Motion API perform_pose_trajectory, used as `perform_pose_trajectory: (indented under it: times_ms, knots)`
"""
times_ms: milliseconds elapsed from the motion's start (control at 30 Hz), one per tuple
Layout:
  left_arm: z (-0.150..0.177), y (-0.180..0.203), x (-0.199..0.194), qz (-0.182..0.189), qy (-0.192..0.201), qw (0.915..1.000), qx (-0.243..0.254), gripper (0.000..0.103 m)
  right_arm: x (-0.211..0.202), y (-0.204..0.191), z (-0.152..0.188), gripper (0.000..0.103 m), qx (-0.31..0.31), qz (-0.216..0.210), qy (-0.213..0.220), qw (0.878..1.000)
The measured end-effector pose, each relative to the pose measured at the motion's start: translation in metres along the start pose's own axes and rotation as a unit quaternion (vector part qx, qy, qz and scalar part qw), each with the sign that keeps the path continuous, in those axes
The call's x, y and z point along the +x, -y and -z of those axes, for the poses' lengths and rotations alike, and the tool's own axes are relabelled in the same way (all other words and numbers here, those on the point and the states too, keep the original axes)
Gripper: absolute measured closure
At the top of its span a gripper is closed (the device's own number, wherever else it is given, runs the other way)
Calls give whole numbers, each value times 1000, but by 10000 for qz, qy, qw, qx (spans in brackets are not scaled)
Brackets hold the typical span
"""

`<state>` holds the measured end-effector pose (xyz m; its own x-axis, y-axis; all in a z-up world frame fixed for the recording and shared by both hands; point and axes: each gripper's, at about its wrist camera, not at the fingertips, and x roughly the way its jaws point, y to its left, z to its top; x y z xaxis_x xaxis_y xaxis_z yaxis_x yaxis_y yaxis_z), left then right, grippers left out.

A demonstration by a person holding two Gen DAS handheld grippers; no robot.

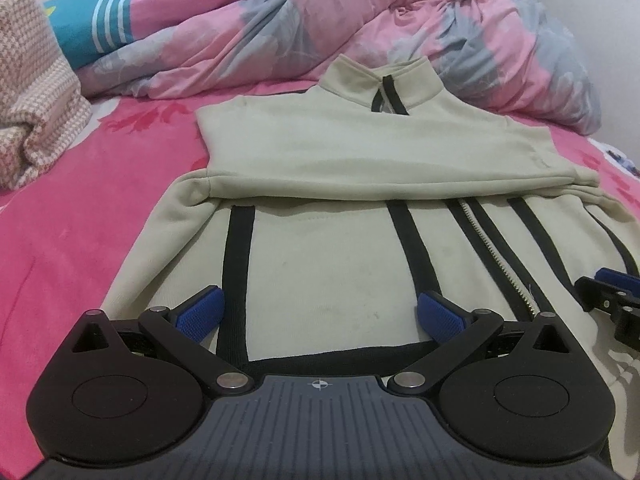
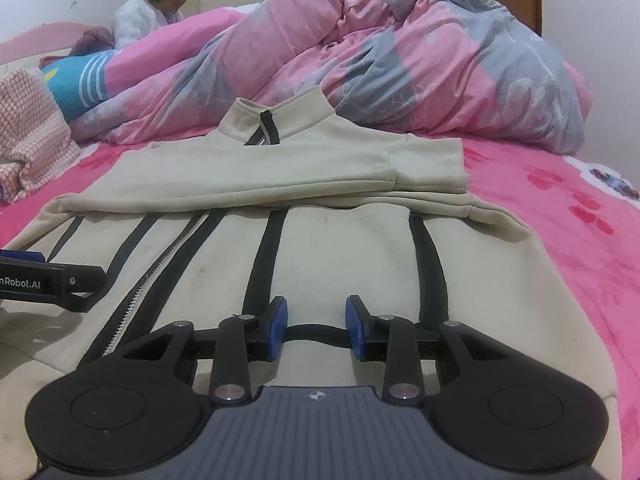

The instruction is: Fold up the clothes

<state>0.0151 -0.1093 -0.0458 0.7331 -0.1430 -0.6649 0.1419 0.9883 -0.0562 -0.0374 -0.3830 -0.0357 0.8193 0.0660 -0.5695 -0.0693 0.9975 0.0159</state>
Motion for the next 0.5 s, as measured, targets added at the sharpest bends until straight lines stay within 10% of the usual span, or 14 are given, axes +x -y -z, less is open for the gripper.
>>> perform_pose_trajectory:
  times_ms: [500]
  knots:
    - [-3,3,2,-87,-179,9998,-48,0,-8,2,6,67,68,-28,87,9999]
